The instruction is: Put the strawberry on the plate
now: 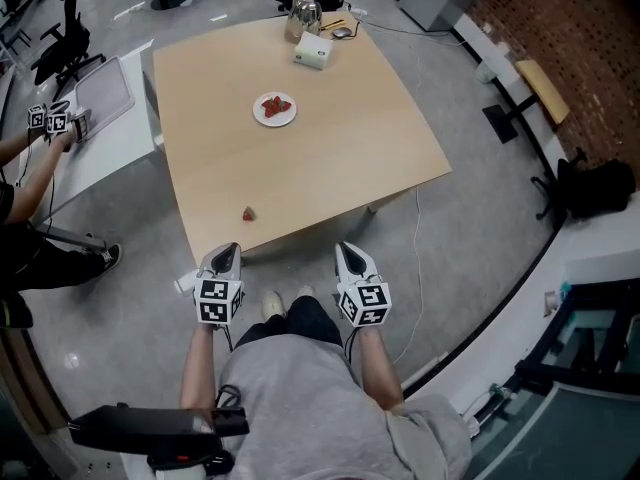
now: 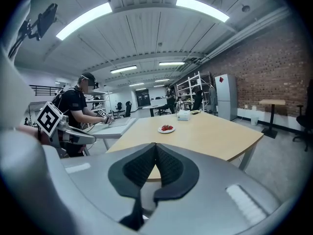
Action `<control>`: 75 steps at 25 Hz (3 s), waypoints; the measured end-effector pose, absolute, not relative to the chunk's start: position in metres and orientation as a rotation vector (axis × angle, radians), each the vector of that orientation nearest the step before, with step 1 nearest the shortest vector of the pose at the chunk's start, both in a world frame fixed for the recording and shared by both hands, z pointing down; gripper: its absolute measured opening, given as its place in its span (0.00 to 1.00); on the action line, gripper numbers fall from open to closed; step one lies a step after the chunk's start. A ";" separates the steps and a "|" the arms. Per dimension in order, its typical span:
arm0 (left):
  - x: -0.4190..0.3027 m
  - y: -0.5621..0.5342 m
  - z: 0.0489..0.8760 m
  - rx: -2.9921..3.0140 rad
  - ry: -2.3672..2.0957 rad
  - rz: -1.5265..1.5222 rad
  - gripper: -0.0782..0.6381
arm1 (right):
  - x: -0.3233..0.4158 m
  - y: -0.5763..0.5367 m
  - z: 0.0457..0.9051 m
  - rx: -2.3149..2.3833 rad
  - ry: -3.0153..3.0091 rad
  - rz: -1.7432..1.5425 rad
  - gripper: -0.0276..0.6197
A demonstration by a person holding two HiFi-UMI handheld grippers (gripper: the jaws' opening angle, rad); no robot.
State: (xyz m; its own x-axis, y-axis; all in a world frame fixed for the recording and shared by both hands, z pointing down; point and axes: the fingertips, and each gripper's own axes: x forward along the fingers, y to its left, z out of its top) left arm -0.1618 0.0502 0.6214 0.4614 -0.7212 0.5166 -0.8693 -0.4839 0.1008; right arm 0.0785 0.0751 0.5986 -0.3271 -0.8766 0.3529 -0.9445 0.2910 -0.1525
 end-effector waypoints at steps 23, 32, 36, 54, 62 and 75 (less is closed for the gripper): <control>-0.139 -0.016 0.702 2.265 -1.267 0.849 0.20 | 0.093 0.009 0.619 1.641 -2.362 0.575 0.05; -0.137 -0.031 0.738 2.185 -1.204 0.916 0.28 | 0.103 -0.020 0.624 1.630 -2.337 0.596 0.05; -0.137 -0.037 0.748 2.168 -1.207 0.958 0.32 | 0.104 -0.033 0.624 1.621 -2.335 0.595 0.05; -0.138 -0.055 0.772 2.108 -1.210 1.041 0.36 | 0.111 -0.065 0.632 1.600 -2.321 0.626 0.05; -0.135 -0.059 0.779 2.094 -1.193 1.057 0.34 | 0.114 -0.074 0.634 1.601 -2.318 0.630 0.05; -0.136 -0.060 0.781 2.096 -1.209 1.047 0.33 | 0.114 -0.072 0.636 1.605 -2.313 0.628 0.05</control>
State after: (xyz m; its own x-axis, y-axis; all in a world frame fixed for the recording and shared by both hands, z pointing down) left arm -0.1365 -0.0596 0.7814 0.3099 -0.4918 0.8137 -0.8758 -0.4808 0.0430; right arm 0.1142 -0.0721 0.6357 -0.3583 -0.8221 0.4424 -0.9330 0.2978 -0.2021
